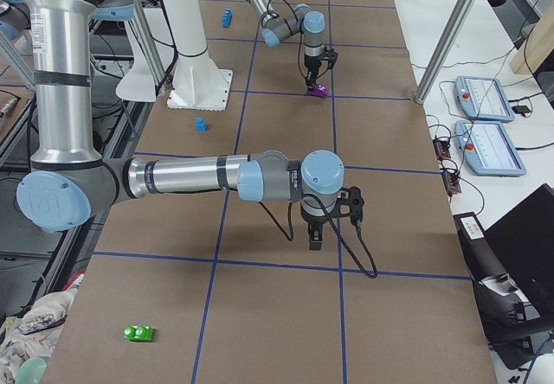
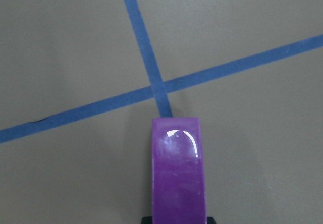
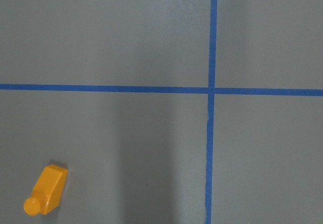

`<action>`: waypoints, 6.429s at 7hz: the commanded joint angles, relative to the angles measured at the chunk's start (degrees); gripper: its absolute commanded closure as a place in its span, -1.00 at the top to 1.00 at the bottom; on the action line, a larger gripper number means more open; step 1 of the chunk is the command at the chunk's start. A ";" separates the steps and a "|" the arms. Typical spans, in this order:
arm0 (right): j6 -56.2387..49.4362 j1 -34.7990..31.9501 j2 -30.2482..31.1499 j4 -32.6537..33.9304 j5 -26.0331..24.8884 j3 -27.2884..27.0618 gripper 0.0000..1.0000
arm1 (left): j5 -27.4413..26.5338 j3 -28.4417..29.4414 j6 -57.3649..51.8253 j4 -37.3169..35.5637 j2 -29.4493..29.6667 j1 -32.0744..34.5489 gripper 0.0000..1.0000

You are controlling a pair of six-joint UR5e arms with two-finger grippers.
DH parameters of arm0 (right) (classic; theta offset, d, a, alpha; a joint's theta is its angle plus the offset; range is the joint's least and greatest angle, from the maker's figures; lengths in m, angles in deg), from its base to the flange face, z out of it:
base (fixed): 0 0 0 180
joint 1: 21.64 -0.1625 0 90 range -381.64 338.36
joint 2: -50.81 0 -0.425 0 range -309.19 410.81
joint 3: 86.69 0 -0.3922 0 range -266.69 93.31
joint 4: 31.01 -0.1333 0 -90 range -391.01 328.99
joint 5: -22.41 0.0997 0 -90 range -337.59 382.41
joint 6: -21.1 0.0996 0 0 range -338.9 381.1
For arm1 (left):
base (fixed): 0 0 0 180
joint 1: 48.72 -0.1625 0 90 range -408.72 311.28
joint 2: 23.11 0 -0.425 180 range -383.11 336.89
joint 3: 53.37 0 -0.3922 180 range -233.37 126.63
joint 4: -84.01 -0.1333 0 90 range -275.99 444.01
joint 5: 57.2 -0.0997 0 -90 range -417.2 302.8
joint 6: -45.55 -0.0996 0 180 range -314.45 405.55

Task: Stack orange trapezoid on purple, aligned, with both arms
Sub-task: 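Carry the purple block with the left gripper to the table center, then release the purple block with the left gripper while the right gripper reaches for orange, then lower the right gripper onto the orange trapezoid block and grasp it, then carry the orange block over the purple block while the left arm withdraws, then lower the orange block onto the purple block, aligning edges with the right gripper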

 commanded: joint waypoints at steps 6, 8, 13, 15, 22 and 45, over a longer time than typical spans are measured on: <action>22.61 9.88 1.91 -18.63 -2.87 -2.65 1.00 | 4.97 -6.23 -0.29 -5.36 0.24 9.11 1.00; 38.05 17.20 5.77 -32.04 -5.07 -2.65 1.00 | 5.45 -14.82 -0.37 -16.79 -0.37 11.95 1.00; 57.71 36.36 5.18 -36.75 -16.22 -3.01 1.00 | 5.27 -30.34 -12.50 -28.27 -10.22 16.00 1.00; 58.49 40.15 4.66 -36.75 -17.38 -1.35 1.00 | 5.27 -30.34 -12.50 -28.27 -10.31 16.00 1.00; 58.94 40.70 3.16 -35.96 -17.65 1.66 -0.71 | 5.53 -30.24 -12.50 -27.22 -12.23 15.65 1.00; 88.65 57.48 -56.78 -1.59 -27.84 23.45 -1.00 | 10.98 -30.69 -47.66 -25.89 -34.21 35.69 1.00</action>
